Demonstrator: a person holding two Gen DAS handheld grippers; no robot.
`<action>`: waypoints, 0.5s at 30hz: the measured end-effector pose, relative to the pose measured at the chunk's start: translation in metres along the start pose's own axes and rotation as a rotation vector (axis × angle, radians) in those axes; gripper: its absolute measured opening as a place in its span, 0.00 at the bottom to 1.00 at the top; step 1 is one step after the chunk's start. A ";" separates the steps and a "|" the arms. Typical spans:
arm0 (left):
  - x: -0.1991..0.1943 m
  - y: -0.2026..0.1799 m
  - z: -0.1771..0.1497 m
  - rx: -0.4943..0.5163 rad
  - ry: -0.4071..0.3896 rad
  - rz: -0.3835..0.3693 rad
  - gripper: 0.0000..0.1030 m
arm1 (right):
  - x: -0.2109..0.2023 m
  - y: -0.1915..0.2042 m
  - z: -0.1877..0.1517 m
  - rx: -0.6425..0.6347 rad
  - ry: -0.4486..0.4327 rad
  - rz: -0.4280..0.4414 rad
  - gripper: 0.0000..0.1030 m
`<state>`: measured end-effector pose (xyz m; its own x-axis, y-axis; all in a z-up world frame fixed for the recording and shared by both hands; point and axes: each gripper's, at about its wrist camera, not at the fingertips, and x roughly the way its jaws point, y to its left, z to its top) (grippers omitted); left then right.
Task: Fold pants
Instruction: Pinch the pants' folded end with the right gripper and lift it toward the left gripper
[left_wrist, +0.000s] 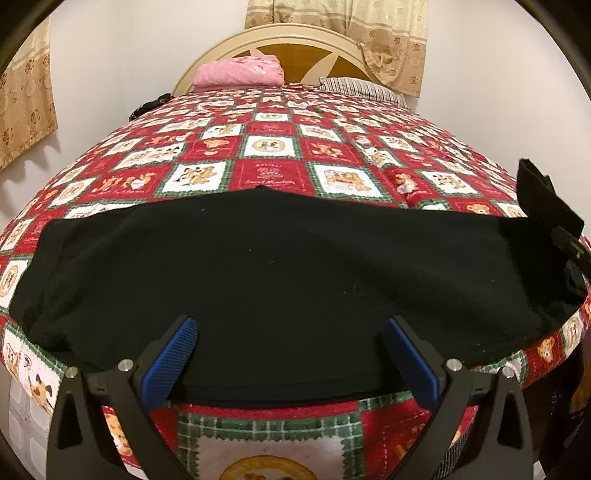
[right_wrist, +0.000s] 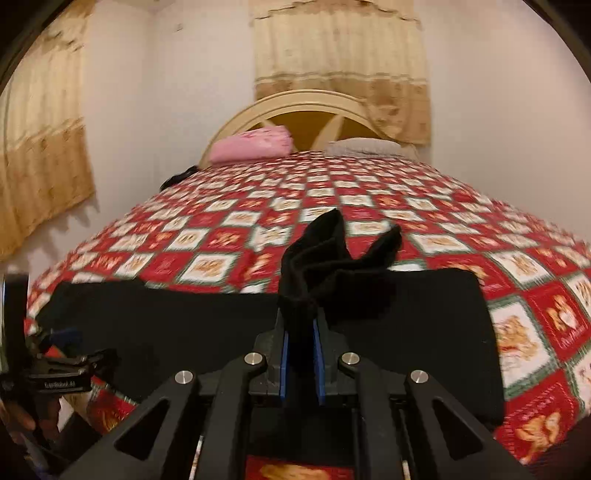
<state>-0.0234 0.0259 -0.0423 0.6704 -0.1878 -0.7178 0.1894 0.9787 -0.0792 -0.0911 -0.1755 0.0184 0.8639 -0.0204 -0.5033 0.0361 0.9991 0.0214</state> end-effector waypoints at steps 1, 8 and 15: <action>0.001 0.001 0.000 -0.001 0.001 0.000 1.00 | 0.003 0.010 -0.001 -0.017 0.001 0.013 0.11; 0.002 0.005 -0.001 -0.003 -0.002 0.004 1.00 | 0.007 0.058 -0.011 -0.135 -0.011 0.080 0.11; 0.003 0.013 -0.002 -0.012 -0.010 0.020 1.00 | 0.022 0.097 -0.026 -0.232 0.005 0.116 0.11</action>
<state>-0.0204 0.0381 -0.0463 0.6813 -0.1686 -0.7123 0.1674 0.9832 -0.0727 -0.0824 -0.0781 -0.0133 0.8530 0.0947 -0.5133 -0.1799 0.9765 -0.1188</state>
